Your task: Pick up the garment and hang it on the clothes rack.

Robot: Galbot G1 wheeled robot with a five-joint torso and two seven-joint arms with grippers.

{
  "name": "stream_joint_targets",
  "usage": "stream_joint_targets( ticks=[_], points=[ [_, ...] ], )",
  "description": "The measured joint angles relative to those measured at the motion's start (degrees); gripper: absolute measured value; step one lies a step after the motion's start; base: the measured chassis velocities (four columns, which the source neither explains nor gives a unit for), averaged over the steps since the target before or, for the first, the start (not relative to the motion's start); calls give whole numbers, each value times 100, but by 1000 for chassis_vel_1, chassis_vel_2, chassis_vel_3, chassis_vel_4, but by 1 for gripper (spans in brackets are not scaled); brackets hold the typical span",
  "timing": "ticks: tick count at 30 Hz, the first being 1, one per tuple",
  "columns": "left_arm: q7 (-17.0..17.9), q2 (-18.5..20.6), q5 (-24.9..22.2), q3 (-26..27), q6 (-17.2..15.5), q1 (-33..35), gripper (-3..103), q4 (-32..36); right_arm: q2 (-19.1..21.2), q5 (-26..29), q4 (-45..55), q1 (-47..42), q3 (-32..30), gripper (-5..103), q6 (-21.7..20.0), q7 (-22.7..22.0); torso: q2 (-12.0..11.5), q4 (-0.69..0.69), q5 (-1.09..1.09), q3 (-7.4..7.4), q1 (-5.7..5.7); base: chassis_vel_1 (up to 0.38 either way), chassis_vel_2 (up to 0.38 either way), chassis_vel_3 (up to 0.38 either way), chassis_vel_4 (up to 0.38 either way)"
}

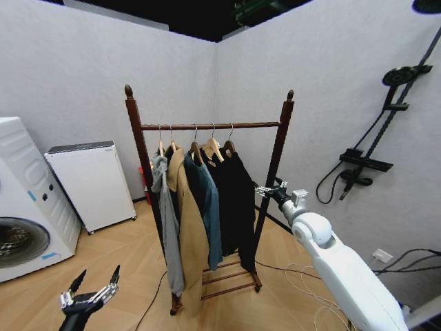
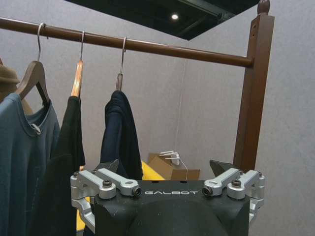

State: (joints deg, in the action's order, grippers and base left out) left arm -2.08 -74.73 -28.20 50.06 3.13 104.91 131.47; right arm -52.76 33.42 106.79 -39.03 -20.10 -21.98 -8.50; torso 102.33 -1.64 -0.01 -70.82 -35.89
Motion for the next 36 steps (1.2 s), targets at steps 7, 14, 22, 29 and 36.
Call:
stream_joint_targets(
  ticks=[7, 14, 22, 29, 36],
  points=[
    [0, 0, 0, 0, 0, -1, 100, 0, -38, -25, 28, -94, 1, 100, 72, -4, -4, -1, 1, -2, -7, -22, -59, -52, -26],
    [0, 0, 0, 0, 0, -1, 100, 0, -18, -26, 92, -176, -52, 100, 55, -10, -4, 0, 1, -2, -8, -89, -40, -48, -92],
    [0, 0, 0, 0, 0, -1, 100, 0, -4, -29, 151, -238, -72, 100, 12, -20, -2, -1, 1, -1, -3, -97, -119, -111, -84],
    [0, 0, 0, 0, 0, -2, 100, 0, -10, -34, 148, -204, -59, 100, 8, -22, -3, -3, 0, -1, -5, -129, -121, -127, -133],
    [0, 0, 0, 0, 0, -1, 100, 0, -11, -32, 132, -169, -49, 100, 8, -21, -3, -1, 0, -2, -5, -93, -142, -151, -92]
  ],
)
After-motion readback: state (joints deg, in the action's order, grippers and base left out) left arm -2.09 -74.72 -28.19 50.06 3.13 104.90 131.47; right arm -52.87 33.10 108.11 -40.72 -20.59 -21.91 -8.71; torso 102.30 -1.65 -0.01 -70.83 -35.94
